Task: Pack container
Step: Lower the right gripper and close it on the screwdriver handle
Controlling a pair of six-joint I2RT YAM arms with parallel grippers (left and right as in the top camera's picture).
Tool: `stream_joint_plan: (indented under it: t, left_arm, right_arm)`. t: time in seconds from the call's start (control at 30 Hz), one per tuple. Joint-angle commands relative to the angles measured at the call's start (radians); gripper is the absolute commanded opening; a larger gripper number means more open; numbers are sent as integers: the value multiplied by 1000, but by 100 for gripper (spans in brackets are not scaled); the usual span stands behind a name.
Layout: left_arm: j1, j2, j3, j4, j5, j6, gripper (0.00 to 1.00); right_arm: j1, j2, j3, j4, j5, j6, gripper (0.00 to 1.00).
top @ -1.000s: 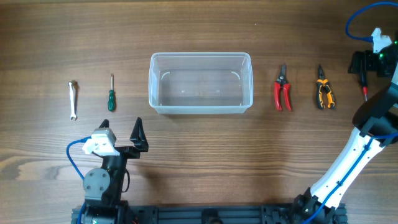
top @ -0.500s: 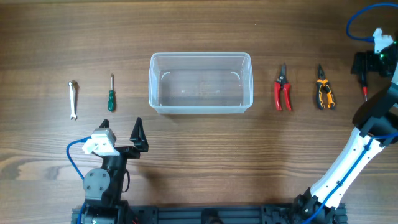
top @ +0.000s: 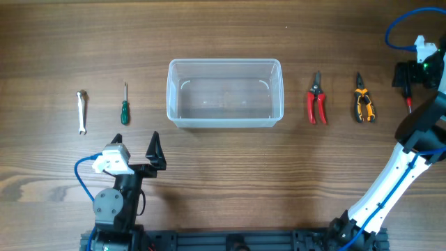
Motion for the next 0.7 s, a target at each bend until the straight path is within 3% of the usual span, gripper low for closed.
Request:
stream_joint_plan:
  t: [0.0, 0.67]
  left_arm:
    - [5, -7, -5, 3, 12, 9, 99]
    - [5, -7, -5, 3, 12, 9, 100]
  right_arm:
    - [-3, 12, -43, 16, 53, -13, 100]
    - [-9, 12, -94, 60, 18, 4, 100]
